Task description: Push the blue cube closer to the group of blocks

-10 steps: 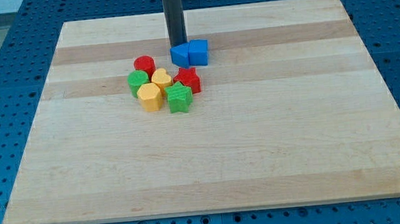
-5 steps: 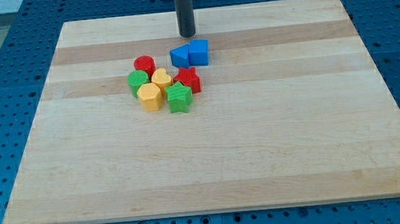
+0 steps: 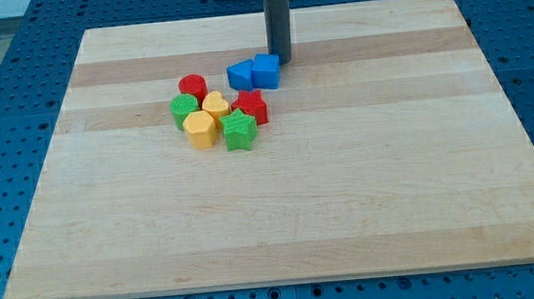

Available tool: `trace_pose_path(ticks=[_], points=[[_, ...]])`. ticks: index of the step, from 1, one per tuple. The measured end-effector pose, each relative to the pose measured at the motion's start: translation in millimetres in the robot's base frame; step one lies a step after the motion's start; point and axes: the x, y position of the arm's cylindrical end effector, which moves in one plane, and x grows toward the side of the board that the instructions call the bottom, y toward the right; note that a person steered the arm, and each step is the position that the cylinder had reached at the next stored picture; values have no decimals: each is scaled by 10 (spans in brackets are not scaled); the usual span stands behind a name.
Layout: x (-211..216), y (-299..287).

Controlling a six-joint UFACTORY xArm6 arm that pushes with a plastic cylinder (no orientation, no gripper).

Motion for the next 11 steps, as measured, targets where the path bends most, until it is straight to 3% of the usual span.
trace_pose_path(ticks=[8, 11], points=[[449, 142], [312, -74]])
